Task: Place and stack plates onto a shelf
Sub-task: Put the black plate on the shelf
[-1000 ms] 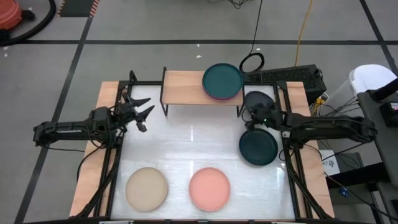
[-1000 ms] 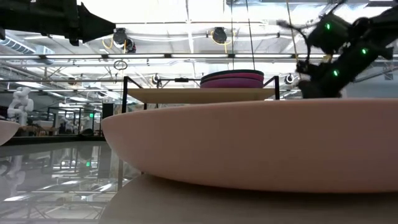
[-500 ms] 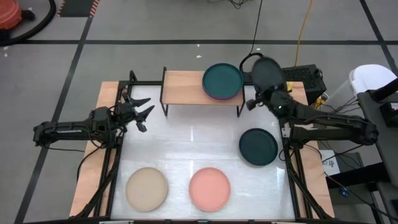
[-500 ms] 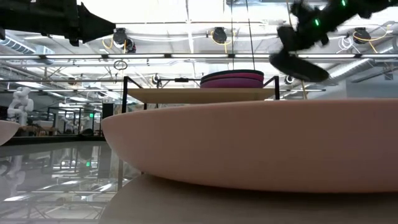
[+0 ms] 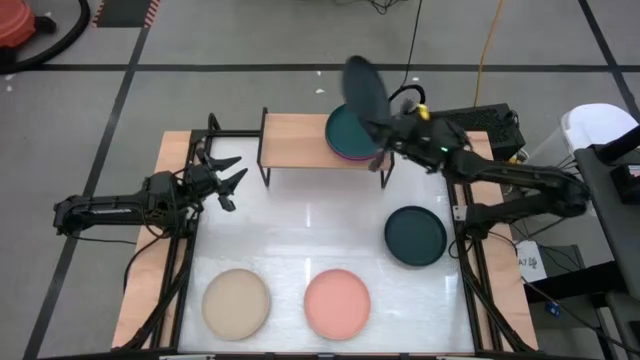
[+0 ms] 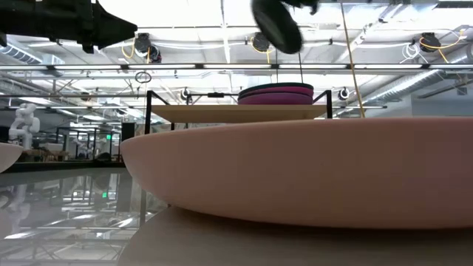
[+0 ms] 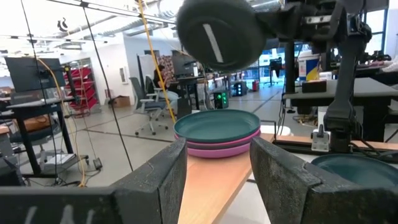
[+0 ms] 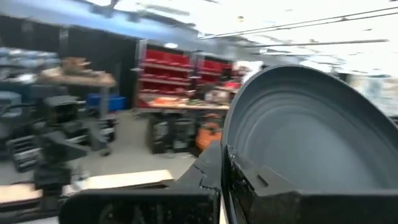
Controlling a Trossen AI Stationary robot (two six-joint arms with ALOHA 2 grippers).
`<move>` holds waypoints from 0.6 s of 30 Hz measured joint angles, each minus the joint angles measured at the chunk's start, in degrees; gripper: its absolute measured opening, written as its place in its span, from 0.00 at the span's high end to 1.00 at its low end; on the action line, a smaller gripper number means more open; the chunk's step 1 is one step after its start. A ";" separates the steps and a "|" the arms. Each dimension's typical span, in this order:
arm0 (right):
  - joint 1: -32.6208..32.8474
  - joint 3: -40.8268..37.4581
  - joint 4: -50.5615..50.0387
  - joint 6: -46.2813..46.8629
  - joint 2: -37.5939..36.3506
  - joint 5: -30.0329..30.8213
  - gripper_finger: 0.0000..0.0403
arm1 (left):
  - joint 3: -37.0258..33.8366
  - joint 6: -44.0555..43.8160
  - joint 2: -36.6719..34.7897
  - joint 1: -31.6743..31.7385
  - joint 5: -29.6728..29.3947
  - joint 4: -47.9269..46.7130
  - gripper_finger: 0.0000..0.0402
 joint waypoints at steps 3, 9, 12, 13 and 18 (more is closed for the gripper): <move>0.02 7.76 -3.31 -1.14 7.65 -3.64 1.00 | 0.00 0.00 0.00 0.00 0.00 0.05 0.55; -0.04 19.81 -7.54 -3.40 20.60 -11.90 1.00 | 0.00 0.02 0.00 0.00 -0.02 0.09 0.55; -0.02 21.51 -7.71 -3.52 24.92 -15.63 1.00 | 0.00 0.02 0.00 0.00 0.00 0.09 0.55; 0.03 21.53 -7.60 -3.50 26.02 -16.54 1.00 | 0.00 0.02 0.00 0.00 -0.02 0.09 0.55; -0.08 21.53 -7.61 -3.20 31.34 -16.77 1.00 | 0.00 0.05 0.00 0.00 -0.02 0.07 0.55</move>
